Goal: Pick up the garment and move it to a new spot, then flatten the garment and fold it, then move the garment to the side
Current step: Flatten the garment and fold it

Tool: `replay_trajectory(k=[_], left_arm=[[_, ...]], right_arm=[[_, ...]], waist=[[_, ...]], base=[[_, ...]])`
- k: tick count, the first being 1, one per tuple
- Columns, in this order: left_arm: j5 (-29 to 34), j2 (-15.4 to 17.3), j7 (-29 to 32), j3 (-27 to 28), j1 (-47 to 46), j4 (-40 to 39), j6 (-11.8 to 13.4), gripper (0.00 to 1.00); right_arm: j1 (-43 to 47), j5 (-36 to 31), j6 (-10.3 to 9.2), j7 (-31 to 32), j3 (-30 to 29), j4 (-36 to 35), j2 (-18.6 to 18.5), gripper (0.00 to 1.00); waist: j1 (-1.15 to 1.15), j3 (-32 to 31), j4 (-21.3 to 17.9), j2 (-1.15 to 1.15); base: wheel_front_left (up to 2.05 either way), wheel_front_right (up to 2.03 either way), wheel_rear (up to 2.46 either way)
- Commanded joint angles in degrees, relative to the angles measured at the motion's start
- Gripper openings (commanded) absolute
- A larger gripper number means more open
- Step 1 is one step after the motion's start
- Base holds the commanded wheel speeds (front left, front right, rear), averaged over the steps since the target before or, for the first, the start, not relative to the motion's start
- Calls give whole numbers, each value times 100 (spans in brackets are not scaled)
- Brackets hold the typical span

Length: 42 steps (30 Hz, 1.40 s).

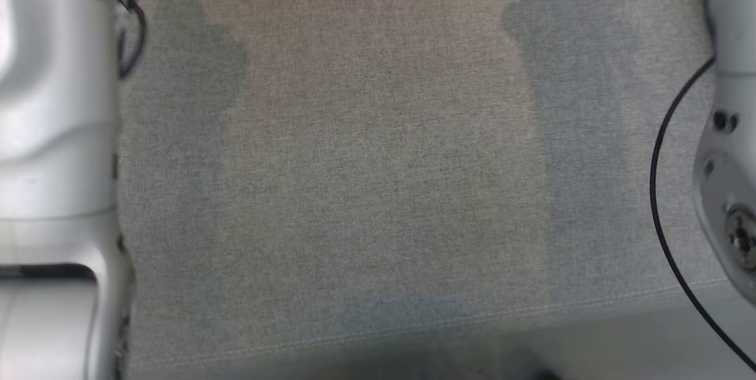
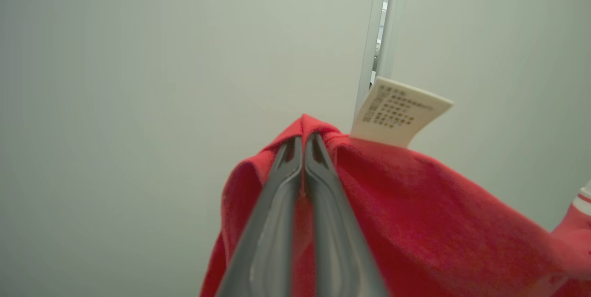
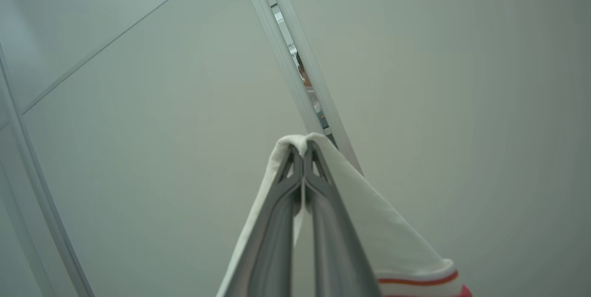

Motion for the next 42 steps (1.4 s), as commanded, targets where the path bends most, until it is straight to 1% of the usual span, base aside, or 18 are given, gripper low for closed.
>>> replay_trajectory(k=[1,2,3,5,7,8,9,10,11,15,17,19,23,25,30,35,39,42], left_arm=[[89,-121,3,13,369,85,-152,0],[117,-169,3,1,473,118,-237,0],[117,-169,3,1,473,118,-237,0],[140,-230,3,-34,727,152,-400,0],[79,-304,3,-122,1081,322,-547,0],[163,-312,4,-237,1198,411,-610,0],[59,-332,70,-289,1354,530,-659,0],[23,-334,213,-414,1550,646,-733,0],[-83,-343,366,-463,1713,706,-760,0],[-64,-113,746,-631,2292,542,-814,0],[-126,-53,963,-676,2663,474,-803,0],[-67,78,1108,-719,2977,335,-750,0],[-162,249,1461,-800,3665,178,-733,0],[-129,338,1582,-837,3913,107,-682,0],[-201,419,1892,-918,4540,-43,-601,0],[-249,478,2142,-970,5037,-147,-432,0],[-159,595,2258,-960,5338,-201,-167,0],[-149,613,2337,-960,5551,-252,-12,0]], right_arm=[[377,-64,2,111,227,150,-44,0],[502,-22,2,243,350,163,-84,0],[502,-22,2,243,350,163,-84,0],[842,78,2,574,563,97,-281,0],[1271,242,2,1078,742,6,-454,0],[1433,316,2,1340,787,-106,-567,0],[1601,387,2,1643,813,-205,-674,0],[1941,519,2,2230,769,-481,-907,0],[2143,561,2,2517,692,-602,-1022,0],[2880,562,2,3642,309,-1266,-1252,0],[3298,525,2,4182,32,-1646,-1272,0],[3735,464,2,4764,-250,-2026,-1212,0],[4670,272,2,5982,-735,-2880,-1005,0],[5115,226,2,6572,-853,-3347,-923,0],[6196,325,2,7928,-1003,-4444,-810,0],[7026,315,2,8703,-1176,-5078,-813,0],[7687,261,2,9250,-1143,-5342,-955,0],[8081,227,2,9472,-1198,-5424,-958,0]], waist=[[-1,157,75,0],[-1,177,107,0],[-1,177,107,0],[-1,200,185,0],[-1,169,234,0],[-1,151,266,0],[-1,127,283,0],[-1,73,340,0],[-1,26,365,0],[-1,-174,429,0],[-1,-360,473,0],[-1,-566,496,0],[-1,-948,534,0],[-1,-1133,537,0],[-1,-1506,525,0],[-1,-1807,508,0],[-1,-2005,499,0],[-1,-2099,494,0]], base=[[0,0,0],[0,0,0],[0,0,0],[0,0,0],[0,0,0],[0,0,0],[0,0,0],[0,0,0],[0,0,0],[0,0,0],[0,0,0],[0,0,0],[0,0,0],[0,0,0],[0,0,0],[0,0,0],[0,0,0],[0,0,0]])
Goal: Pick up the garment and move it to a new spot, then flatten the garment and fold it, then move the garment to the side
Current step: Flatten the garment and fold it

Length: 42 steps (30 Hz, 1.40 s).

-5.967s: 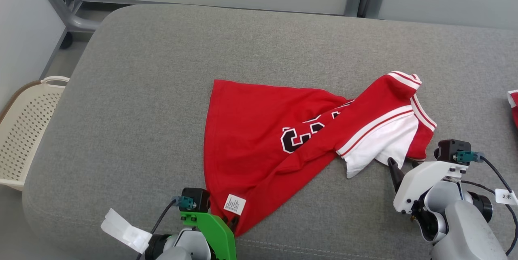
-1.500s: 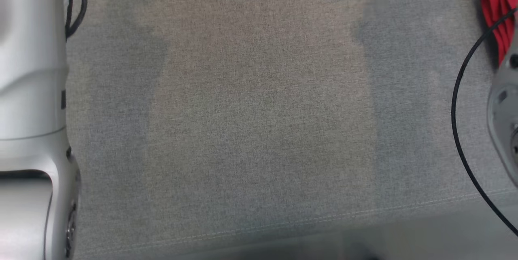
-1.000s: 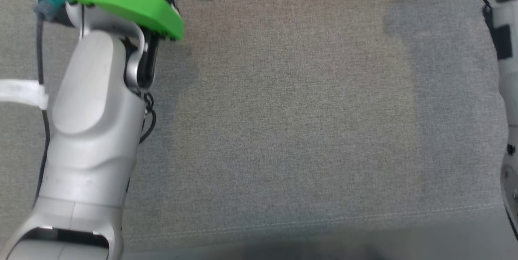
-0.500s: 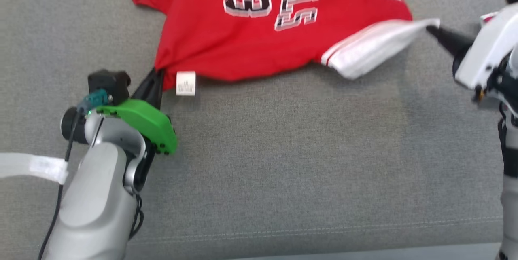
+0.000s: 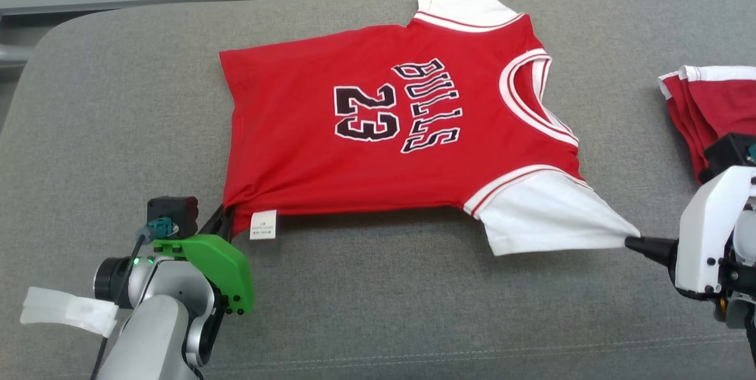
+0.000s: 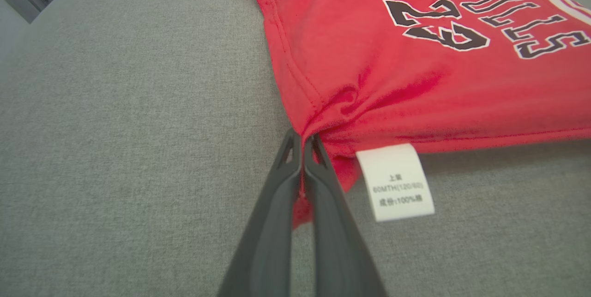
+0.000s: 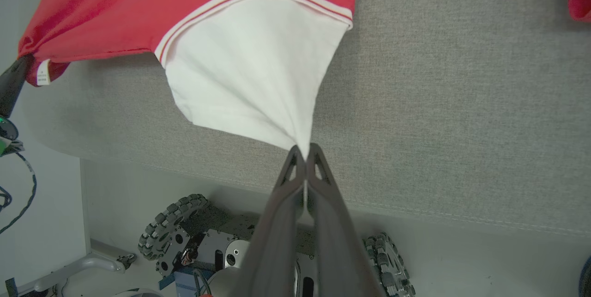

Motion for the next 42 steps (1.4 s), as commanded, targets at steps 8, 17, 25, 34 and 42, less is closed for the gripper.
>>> replay_trajectory(k=[8,17,25,34,42], left_arm=[[150,160,257,-160,437,-119,205,0],[483,514,861,-534,663,-263,238,0],[716,878,1386,-967,757,-451,-70,0],[646,929,1454,-1000,199,-376,-340,0],[697,763,2440,-1267,-936,40,-612,0]], right_arm=[[654,41,2,395,10,-153,35,0],[1019,117,2,644,-59,-360,38,0],[1214,200,2,623,0,-369,92,0],[724,700,2,126,-140,-496,373,0],[-60,827,2,-91,-456,-239,540,0]], waist=[[1,-235,7,0],[1,-232,79,0],[1,-187,130,0],[1,-27,244,0],[1,282,429,0]], base=[[0,0,0],[0,0,0],[0,0,0],[0,0,0],[0,0,0]])
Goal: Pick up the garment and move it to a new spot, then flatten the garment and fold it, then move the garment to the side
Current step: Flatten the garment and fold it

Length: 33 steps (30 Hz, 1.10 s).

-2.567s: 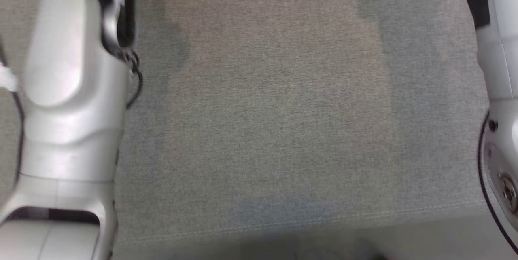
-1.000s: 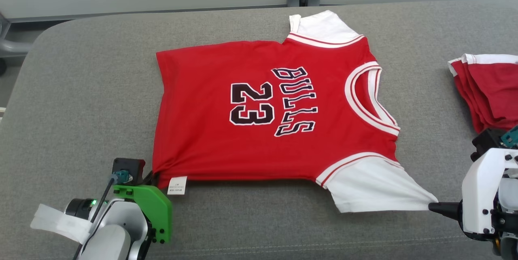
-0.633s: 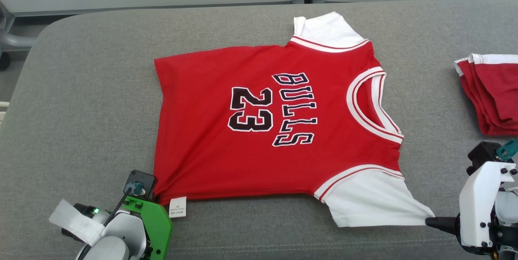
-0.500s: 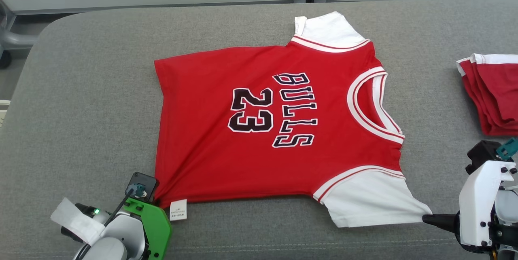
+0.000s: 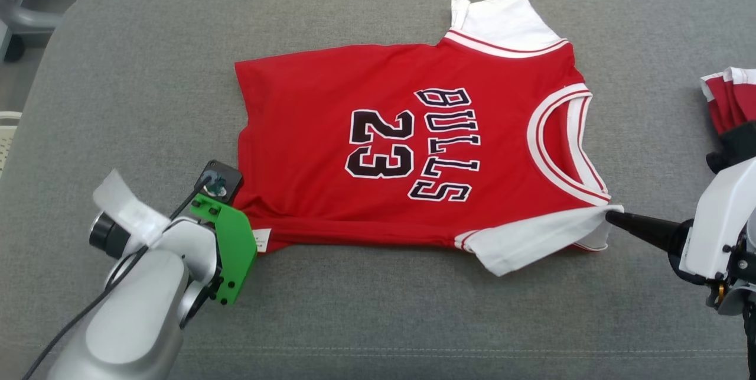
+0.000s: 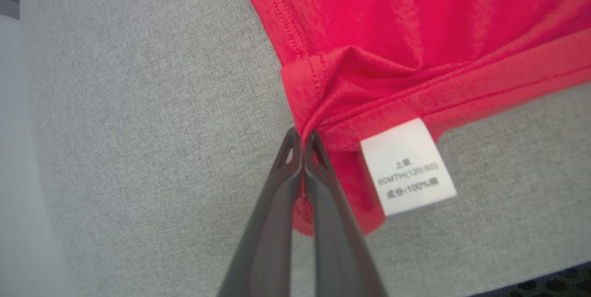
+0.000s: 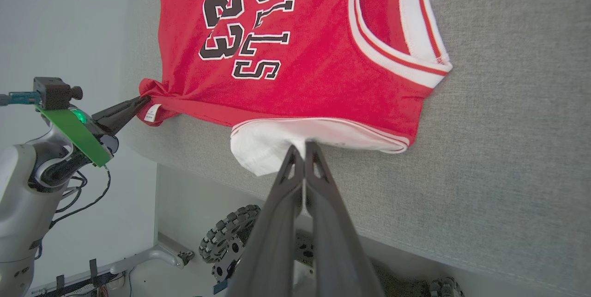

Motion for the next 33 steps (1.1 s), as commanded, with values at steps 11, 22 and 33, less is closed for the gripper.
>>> replay_trajectory(k=[11,22,33], left_arm=[[-321,-413,1906,-317,-1126,-104,-190,0],[-331,-762,2034,-187,-1730,-76,240,0],[-320,-936,1369,-73,-2013,650,410,0]], right_arm=[[-846,-46,2,-16,-432,417,126,0],[-1395,-597,2,-463,-746,950,317,0],[-1999,-1009,2,-1294,-759,1864,391,0]], waist=[[0,239,348,0],[0,427,423,0],[0,625,354,0]], base=[[0,0,0],[0,0,0],[0,0,0]])
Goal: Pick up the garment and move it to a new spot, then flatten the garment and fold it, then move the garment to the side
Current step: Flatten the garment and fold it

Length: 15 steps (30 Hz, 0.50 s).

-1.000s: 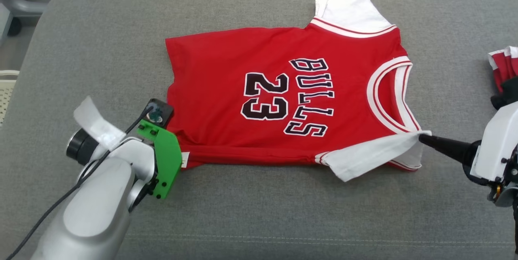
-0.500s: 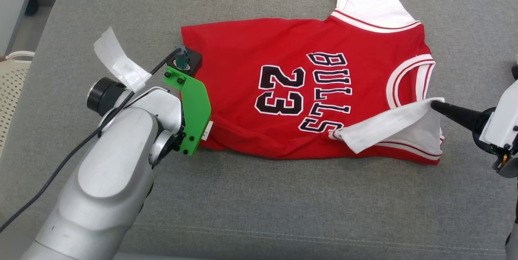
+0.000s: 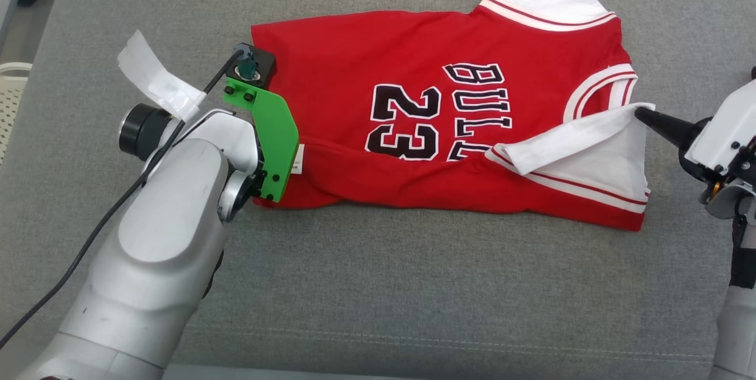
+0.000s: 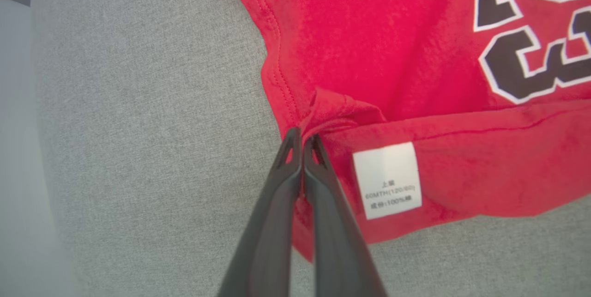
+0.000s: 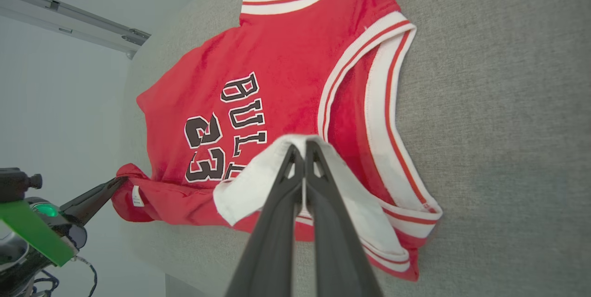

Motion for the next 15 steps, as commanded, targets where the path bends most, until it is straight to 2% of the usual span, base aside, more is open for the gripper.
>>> replay_trajectory(k=[1,11,12,13,14,15], left_arm=[[11,-9,-62,10,-107,89,14,0],[37,-67,-429,-34,-369,623,-34,0],[38,-87,-475,-43,-392,668,-47,11],[39,-102,-567,-47,-412,694,-65,48],[32,-114,-656,-29,-429,725,-34,100],[64,-125,-770,-39,-457,747,-19,100]], right_arm=[[-121,-12,2,-121,67,94,-5,0],[-563,-242,2,-753,513,548,-12,0],[-588,-282,2,-828,559,586,-10,2],[-599,-306,2,-895,613,627,-26,100],[-608,-328,2,-970,624,666,-38,100],[-637,-311,2,-1062,636,684,-40,100]], waist=[[0,44,-4,0],[0,219,54,0],[0,230,64,0],[0,241,76,0],[0,247,90,0],[0,249,104,0]], base=[[0,0,0],[0,0,0],[0,0,0],[0,0,0],[0,0,0],[0,0,0]])
